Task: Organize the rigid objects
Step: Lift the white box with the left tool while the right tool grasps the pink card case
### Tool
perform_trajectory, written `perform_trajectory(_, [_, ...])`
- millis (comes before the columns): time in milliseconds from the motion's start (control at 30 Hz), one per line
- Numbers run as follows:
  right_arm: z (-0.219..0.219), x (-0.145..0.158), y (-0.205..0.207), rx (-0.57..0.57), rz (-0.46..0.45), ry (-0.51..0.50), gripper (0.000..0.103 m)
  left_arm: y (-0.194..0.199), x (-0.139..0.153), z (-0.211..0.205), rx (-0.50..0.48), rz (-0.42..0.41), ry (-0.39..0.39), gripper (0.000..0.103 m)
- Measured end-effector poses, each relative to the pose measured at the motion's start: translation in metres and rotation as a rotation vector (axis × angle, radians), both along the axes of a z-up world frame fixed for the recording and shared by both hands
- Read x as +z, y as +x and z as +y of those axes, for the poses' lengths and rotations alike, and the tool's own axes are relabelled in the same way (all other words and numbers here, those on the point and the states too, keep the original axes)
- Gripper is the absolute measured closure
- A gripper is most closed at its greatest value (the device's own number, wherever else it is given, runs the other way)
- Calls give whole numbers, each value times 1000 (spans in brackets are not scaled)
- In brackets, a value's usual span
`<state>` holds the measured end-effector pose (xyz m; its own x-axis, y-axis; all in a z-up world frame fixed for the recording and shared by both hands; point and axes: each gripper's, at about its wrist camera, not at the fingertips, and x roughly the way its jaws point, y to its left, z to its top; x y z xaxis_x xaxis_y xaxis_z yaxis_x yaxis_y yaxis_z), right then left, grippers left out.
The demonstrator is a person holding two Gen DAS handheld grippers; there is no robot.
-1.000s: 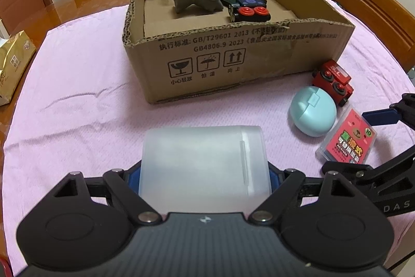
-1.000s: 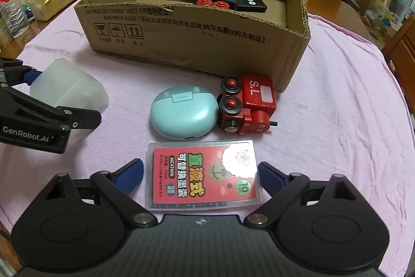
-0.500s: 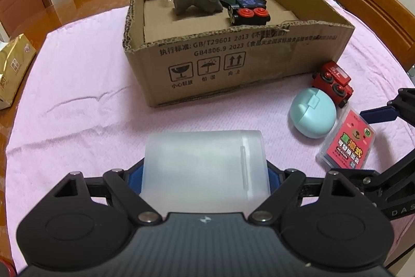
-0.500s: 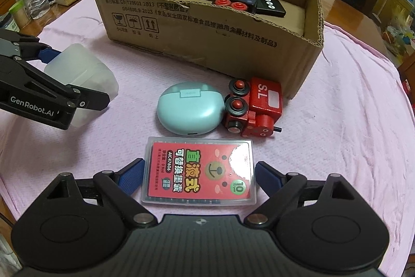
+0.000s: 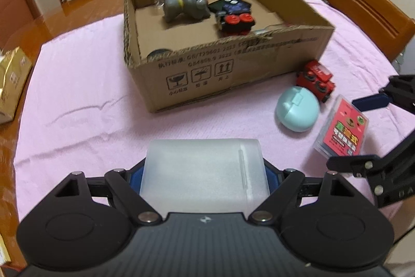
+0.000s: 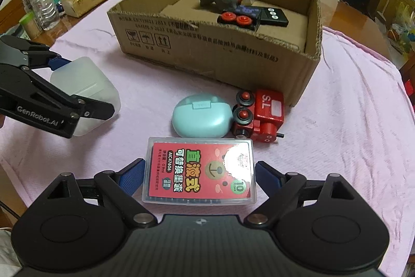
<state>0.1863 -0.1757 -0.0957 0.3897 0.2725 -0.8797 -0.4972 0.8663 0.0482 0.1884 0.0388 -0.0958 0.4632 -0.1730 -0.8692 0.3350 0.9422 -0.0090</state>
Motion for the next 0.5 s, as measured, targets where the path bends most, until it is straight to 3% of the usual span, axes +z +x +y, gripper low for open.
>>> perform_trajectory(267, [-4, 34, 1, 46, -21, 15, 10, -4, 41, 1, -90, -20, -8, 20])
perform_trajectory(500, [-6, 71, 12, 95, -78, 27, 10, 17, 87, -1, -118, -143, -21, 20])
